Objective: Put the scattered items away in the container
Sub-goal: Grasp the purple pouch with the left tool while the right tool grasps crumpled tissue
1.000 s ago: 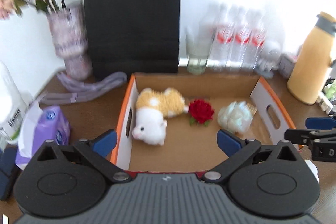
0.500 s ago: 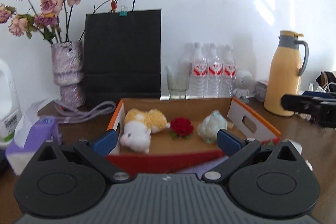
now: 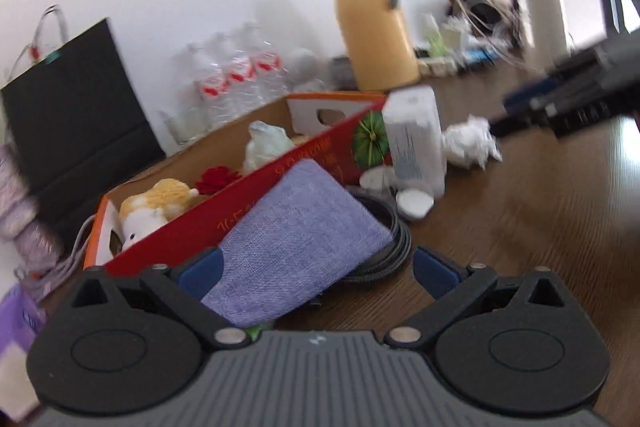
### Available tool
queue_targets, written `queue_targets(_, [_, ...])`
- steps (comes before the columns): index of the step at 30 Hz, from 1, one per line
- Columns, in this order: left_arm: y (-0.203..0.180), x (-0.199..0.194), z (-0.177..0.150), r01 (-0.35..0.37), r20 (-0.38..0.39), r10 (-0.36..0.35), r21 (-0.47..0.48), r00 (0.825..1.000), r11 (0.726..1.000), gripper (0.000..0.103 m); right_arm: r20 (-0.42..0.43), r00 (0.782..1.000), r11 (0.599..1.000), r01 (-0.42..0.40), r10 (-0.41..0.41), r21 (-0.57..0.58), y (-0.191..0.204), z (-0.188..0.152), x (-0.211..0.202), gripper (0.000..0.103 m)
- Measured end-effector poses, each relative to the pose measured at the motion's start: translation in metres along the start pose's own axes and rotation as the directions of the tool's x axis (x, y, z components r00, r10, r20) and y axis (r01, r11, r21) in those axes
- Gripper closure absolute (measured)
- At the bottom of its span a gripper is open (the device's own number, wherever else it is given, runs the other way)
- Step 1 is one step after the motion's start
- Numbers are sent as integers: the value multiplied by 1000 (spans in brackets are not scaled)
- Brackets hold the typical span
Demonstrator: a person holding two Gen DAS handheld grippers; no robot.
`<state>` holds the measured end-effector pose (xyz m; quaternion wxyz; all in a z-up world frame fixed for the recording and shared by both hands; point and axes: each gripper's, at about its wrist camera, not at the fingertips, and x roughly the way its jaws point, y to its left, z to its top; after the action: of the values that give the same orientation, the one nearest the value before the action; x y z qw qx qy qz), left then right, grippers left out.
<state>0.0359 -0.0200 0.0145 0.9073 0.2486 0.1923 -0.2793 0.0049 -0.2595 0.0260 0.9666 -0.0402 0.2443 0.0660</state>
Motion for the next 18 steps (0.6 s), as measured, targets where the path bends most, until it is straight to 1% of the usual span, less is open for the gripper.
queue_targets(2, [5,12,2,-9,-35,10,30,999,1000,4,-25,1000,1000,-3,3,-29,-2,2,12,59])
queue_targets(4, [7,24,5,-4,-70,7,42,997,999,19,-46,999,999,-4,2,-51,0,4,25,59])
queue_targets(5, [8,29,6,4,-81,0,48,997,999,21,-55,998,998,-10,7,-60,1,5,31,60])
queue_targets(6, [8,30,6,14,-82,-10,49,997,999,28,-63,998,998,-14,10,-68,3,5,36,60])
queue_targets(7, [9,29,8,32,-82,-29,41,996,999,42,-75,997,997,-17,11,-77,5,6,41,60])
queue_targets(8, [10,29,8,53,-90,-50,26,995,998,50,-85,996,996,-19,12,-84,7,5,45,60])
queue_targets(10, [13,27,10,83,-109,-83,-7,991,997,75,-101,995,996,-26,18,-81,8,3,50,60])
queue_targets(11, [14,26,11,99,-115,-100,-17,988,995,82,-109,994,996,-33,25,-77,7,2,52,59])
queue_targets(12, [16,25,12,114,-119,-116,-27,986,993,95,-118,993,997,-38,30,-70,6,1,54,59])
queue_targets(13, [18,25,13,120,-122,-125,-45,985,992,97,-123,992,998,-40,32,-58,4,1,56,62])
queue_targets(15, [24,23,14,114,-115,-124,-90,986,989,100,-124,992,999,-32,27,-40,0,2,57,72])
queue_targets(16, [26,20,16,107,-106,-119,-111,987,988,100,-123,992,999,-23,18,-36,-1,2,57,80])
queue_targets(18, [33,11,19,92,-72,-105,-160,992,983,101,-116,993,1000,-21,20,-12,-6,3,55,84])
